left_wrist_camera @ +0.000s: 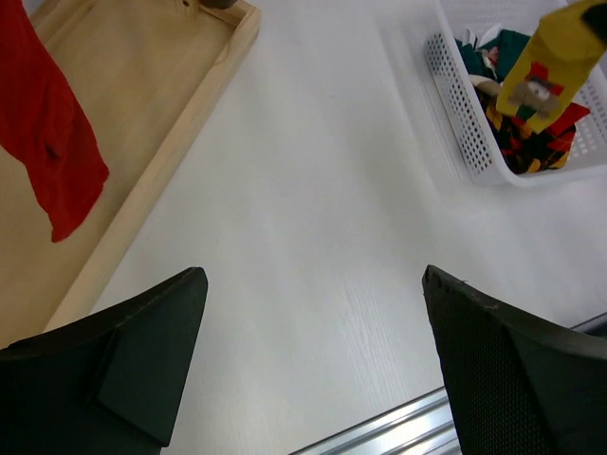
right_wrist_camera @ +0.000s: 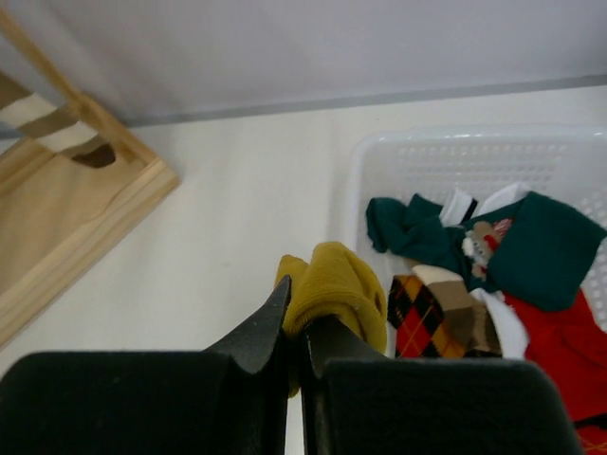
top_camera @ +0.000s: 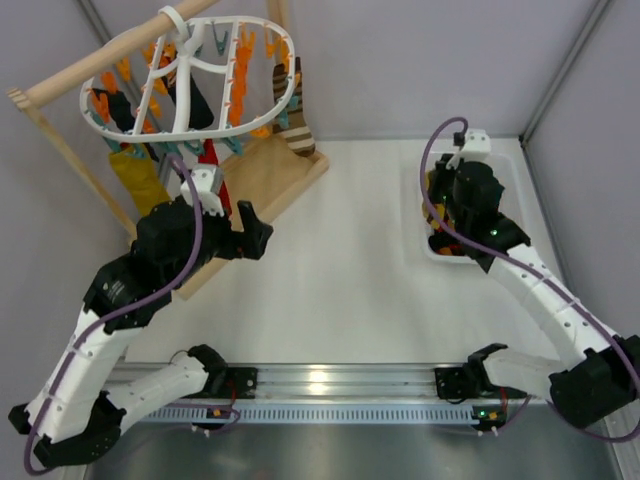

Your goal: Remove the socks clipped to the hanger

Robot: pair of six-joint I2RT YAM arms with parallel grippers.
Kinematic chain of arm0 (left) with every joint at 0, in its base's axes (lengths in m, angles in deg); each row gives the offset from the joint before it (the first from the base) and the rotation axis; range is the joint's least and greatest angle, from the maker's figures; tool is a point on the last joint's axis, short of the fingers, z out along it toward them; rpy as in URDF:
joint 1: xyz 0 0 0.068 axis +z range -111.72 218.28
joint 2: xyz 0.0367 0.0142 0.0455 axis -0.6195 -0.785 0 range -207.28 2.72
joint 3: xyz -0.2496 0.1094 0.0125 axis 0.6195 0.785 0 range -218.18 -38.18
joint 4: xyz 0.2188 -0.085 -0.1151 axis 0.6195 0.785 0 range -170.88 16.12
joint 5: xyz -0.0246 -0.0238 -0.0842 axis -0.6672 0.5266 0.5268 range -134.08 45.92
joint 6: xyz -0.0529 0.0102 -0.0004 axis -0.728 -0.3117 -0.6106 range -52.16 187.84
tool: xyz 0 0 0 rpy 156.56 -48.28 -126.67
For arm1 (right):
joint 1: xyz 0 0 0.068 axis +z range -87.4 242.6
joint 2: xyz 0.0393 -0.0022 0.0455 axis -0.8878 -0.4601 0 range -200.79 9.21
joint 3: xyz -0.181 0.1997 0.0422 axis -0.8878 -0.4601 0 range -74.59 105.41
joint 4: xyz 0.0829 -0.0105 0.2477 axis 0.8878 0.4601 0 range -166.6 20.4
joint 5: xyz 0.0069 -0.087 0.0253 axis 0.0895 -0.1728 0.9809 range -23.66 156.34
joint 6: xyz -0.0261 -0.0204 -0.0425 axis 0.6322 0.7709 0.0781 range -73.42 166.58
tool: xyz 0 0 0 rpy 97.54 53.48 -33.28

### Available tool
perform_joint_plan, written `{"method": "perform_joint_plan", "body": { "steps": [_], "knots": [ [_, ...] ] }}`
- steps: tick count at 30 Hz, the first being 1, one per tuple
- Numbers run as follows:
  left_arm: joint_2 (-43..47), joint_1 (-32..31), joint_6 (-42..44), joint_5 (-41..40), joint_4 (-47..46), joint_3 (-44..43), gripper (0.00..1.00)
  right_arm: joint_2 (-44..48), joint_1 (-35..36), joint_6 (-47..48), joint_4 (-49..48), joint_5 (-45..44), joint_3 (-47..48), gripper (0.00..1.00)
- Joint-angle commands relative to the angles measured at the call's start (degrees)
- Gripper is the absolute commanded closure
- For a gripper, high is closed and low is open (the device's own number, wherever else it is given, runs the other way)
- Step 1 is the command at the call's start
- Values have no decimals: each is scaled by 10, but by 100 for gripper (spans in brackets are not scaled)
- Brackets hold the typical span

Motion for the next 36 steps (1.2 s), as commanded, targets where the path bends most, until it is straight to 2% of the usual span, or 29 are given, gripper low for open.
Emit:
{"method": "perform_joint_plan", "body": {
  "steps": [1, 5, 6, 7, 9, 10, 11, 13, 17, 20, 21, 23, 25, 29, 31, 33, 36],
  "knots": [
    [72, 0, 6, 43, -3, 66, 1, -30, -52, 13, 72, 9, 64, 100],
    [159, 0, 5, 24, -3, 121, 1, -94, -131, 5, 84, 13, 109, 99],
    [172, 0, 5, 15, -2, 138, 1, -109, -141, 6, 90, 12, 123, 93],
    [188, 0, 6, 4, -3, 146, 1, -139, -151, 11, 104, 6, 136, 80],
    [222, 0, 6, -33, -4, 167, 1, -171, -167, 26, 122, -19, 188, 27],
    [232, 0, 7, -42, -4, 174, 1, -207, -169, 36, 164, -50, 213, 19],
    [240, 0, 6, -60, -5, 181, 1, -224, -169, 33, 197, -57, 270, 1],
    [263, 0, -1, -84, -10, 202, 1, -236, -162, 40, 221, -47, 298, 1],
    [290, 0, -21, -149, -35, 245, 1, -186, -49, 44, 127, -1, 215, 1],
    [307, 0, -30, -183, -56, 278, 1, -147, 12, -23, 23, 100, 127, 1],
    [317, 0, -31, -198, -66, 294, 1, -131, 27, -50, -54, 121, 101, 0],
    [323, 0, -24, -195, -74, 308, 1, -127, 86, -62, -143, 120, 46, 1],
    [322, 0, -12, -187, -85, 312, 1, -131, 140, -72, -181, 123, 20, 0],
    [296, 0, 4, -174, -97, 319, 1, -136, 205, -79, -285, 173, -19, 0],
    [285, 0, 1, -142, -102, 306, 1, -145, 245, -82, -361, 160, -47, 1],
    [287, 0, -16, -146, -112, 304, 1, -178, 278, -55, -405, 123, -42, 0],
    [306, 0, -30, -171, -120, 309, 1, -227, 336, -31, -404, 67, -4, 1]
  ]
}}
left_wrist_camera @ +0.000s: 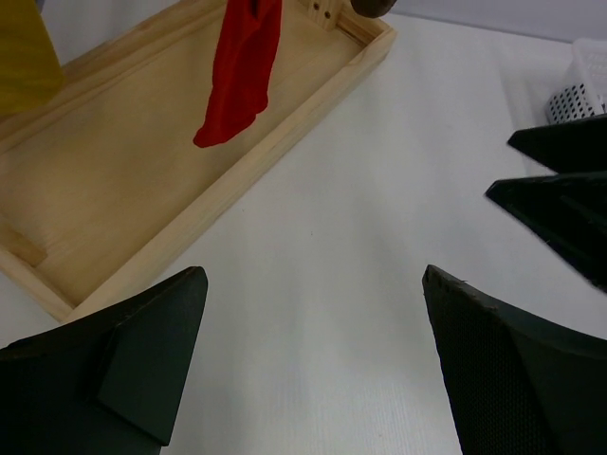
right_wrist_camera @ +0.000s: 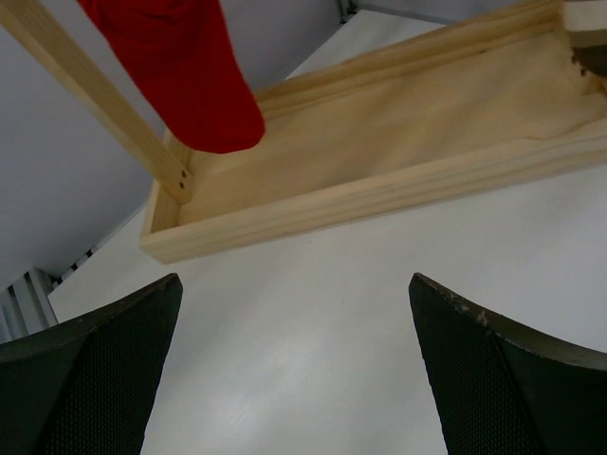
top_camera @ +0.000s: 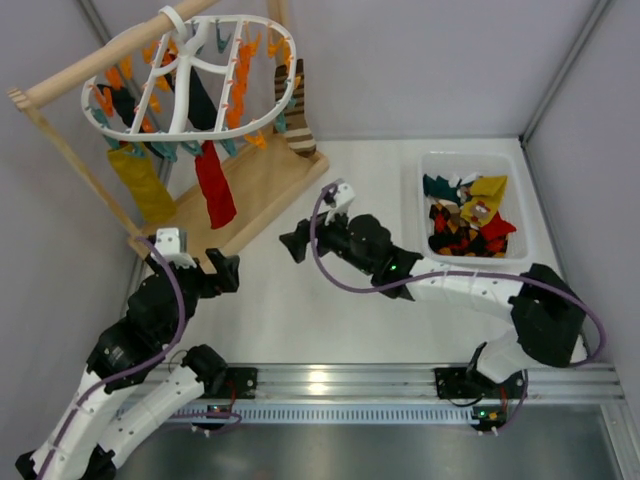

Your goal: Remove the socks clipped to the hanger

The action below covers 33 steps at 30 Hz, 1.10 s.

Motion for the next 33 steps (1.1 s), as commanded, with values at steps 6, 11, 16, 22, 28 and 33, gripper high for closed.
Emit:
{"method": "perform_joint_plan", "body": {
  "steps": [6, 11, 16, 22, 28, 33],
  "knots": [
    [103, 4, -20, -61, -49, -2, 1, -191, 98, 47, -90, -110, 169, 1],
    [141, 4, -25, -64, -58, 10, 1, -285, 131, 50, -43, -205, 317, 1],
    [126, 6, -21, -56, -56, 11, 1, -392, 141, 47, 18, -255, 465, 1],
    [135, 16, -21, -69, -55, 12, 1, -429, 153, 60, 4, -228, 501, 1],
    [142, 21, -21, -73, -55, 12, 1, -460, 152, 81, 7, -232, 542, 3],
    [147, 35, -20, -67, -55, 12, 1, -501, 150, 90, 29, -275, 596, 8]
  ]
}}
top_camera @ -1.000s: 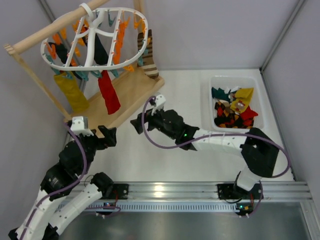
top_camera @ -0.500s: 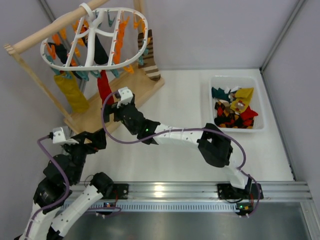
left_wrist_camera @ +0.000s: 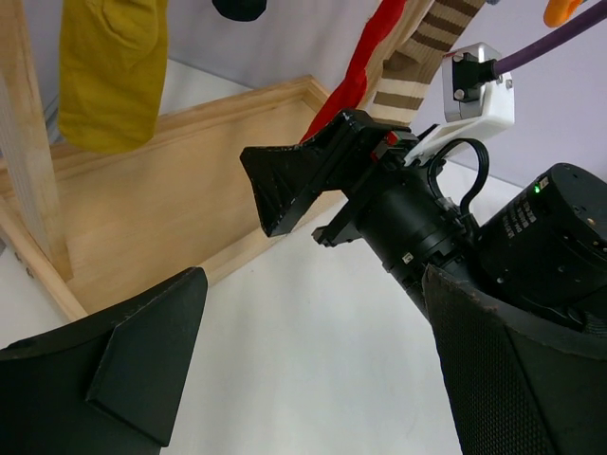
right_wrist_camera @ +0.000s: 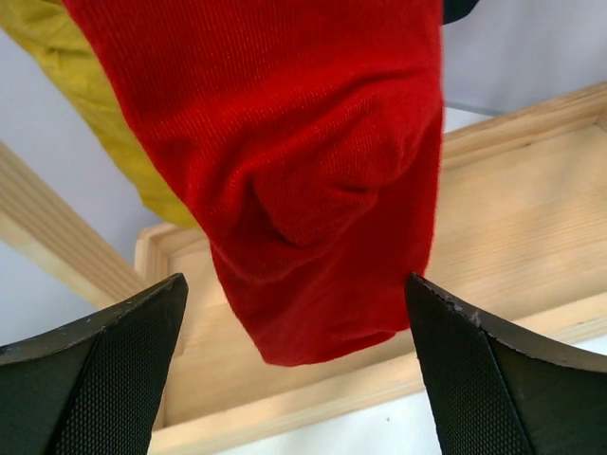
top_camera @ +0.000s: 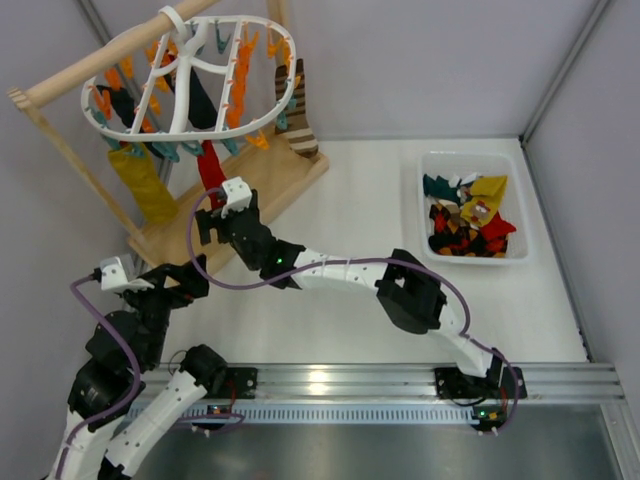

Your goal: Remove the socks clipped to the hanger

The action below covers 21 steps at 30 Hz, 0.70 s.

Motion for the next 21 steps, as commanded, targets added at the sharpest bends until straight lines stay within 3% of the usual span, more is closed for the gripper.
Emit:
{"method": "perform_joint_plan", "body": {
  "steps": [1, 3, 10, 14, 15, 18, 21],
  "knots": [
    [6, 8, -3, -2, -23, 4, 1, -25, 9, 17, 9, -40, 49, 9],
    [5, 9, -2, -1, -22, 4, 1, -39, 6, 23, 17, -37, 72, 13],
    [4, 11, -1, 4, -22, 4, 1, -57, -1, 52, 3, -54, 96, 48],
    [-1, 11, -2, 3, -23, 5, 1, -38, -6, 63, -12, -49, 65, 73],
    [-3, 11, -2, 1, -23, 5, 1, -30, -5, 65, -21, -49, 52, 84],
    [-11, 11, -6, -9, -22, 7, 1, 8, -5, 70, -57, -38, -13, 93],
    [-19, 11, -22, -35, -23, 10, 1, 52, -1, 76, -95, -27, -91, 93]
  ]
}}
